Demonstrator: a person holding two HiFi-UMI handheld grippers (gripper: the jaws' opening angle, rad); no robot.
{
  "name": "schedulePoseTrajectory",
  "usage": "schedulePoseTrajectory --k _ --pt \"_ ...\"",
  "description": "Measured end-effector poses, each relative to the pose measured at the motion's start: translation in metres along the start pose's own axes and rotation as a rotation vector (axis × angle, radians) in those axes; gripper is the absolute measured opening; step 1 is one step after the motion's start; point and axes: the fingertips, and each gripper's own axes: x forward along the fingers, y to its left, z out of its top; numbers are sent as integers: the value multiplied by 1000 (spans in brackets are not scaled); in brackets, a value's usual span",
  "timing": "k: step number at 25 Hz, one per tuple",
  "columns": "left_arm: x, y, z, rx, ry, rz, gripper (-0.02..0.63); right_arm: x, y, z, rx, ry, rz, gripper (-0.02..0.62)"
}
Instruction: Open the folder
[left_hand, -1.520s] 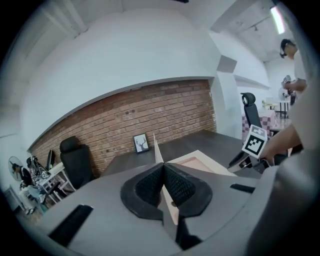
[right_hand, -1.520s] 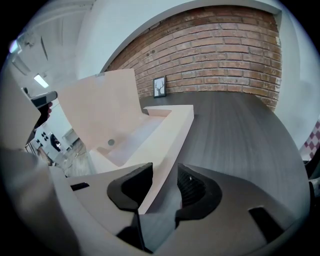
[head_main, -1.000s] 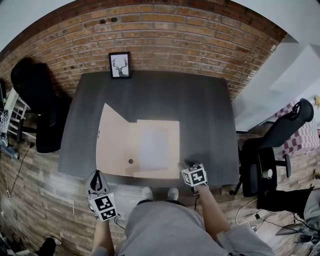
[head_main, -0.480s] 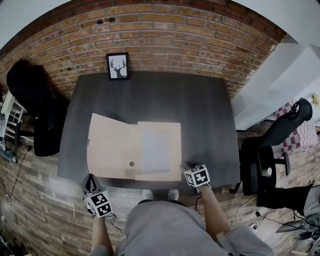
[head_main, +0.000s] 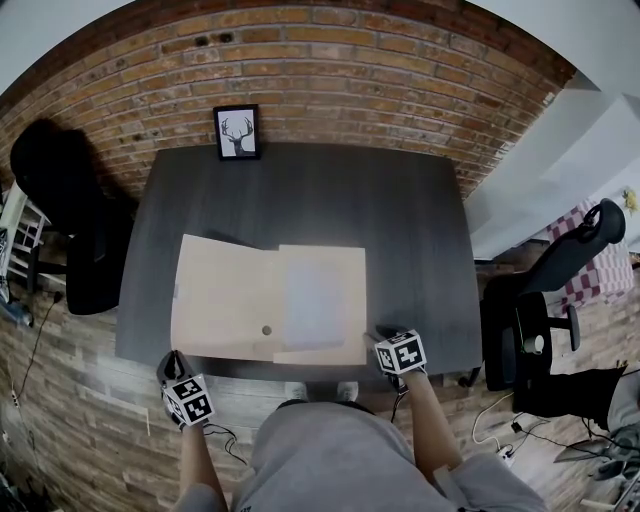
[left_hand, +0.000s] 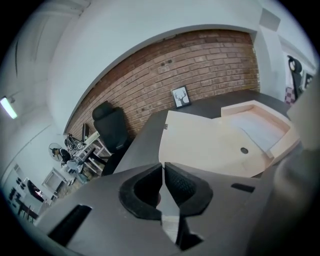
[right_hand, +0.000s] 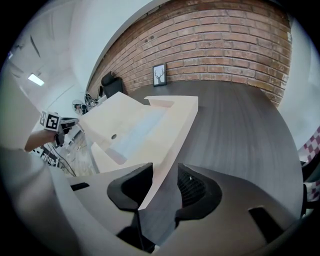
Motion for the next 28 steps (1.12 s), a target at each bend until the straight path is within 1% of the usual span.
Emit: schedulePoseTrajectory --k 5,10,14,23,28 --pt "20 6 -22 22 61 -1 18 -1 0 0 9 2 -6 133" --pt "34 9 -38 -12 113 -4 14 -1 0 0 1 8 -10 132" --pt "44 15 -52 3 154 14 -2 0 0 0 -3 10 -9 133" --pt "44 14 -49 13 159 24 0 -1 0 1 -7 9 -13 132" --pt "41 14 -47 3 150 37 0 -2 0 1 -22 3 -26 132"
